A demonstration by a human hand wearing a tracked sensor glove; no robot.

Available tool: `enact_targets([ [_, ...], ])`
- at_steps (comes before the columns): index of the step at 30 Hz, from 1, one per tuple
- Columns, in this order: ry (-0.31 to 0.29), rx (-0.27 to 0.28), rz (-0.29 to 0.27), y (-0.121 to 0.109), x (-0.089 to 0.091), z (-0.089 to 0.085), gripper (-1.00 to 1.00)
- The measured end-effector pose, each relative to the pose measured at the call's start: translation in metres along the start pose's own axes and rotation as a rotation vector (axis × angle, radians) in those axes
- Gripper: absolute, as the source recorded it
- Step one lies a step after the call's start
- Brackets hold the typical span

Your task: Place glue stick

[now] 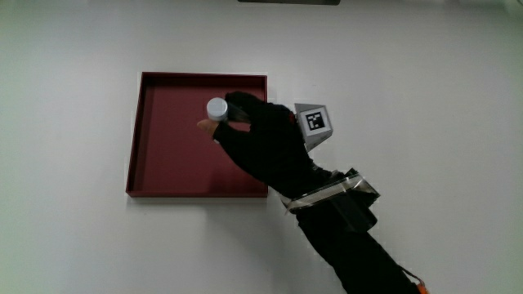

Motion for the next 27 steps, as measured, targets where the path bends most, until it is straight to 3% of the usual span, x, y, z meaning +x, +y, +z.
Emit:
enact_targets([
  [1,-0.048,0.003,-0.014,0.0,0.007,-0.002,0.0],
  [2,-0.006,-0.008,-0.045,-0.001,0.011,-0.005,0.0],
  [5,0.028,-0.021,-0.11,-0.003,0.028,-0.011,0.0],
  [11,0.074,-0.034,-0.191,-0.008,0.057,-0.021,0.0],
  [13,0.058,-0.033,-0.218,-0.009,0.062,-0.022,0.0],
  [15,0.075,-0.034,-0.217,-0.01,0.066,-0.024,0.0],
  [22,0.05,-0.053,-0.254,-0.013,0.075,-0.03,0.0],
  [24,0.076,-0.05,-0.264,-0.015,0.079,-0.031,0.0],
  [27,0.069,-0.055,-0.262,-0.014,0.076,-0.032,0.0],
])
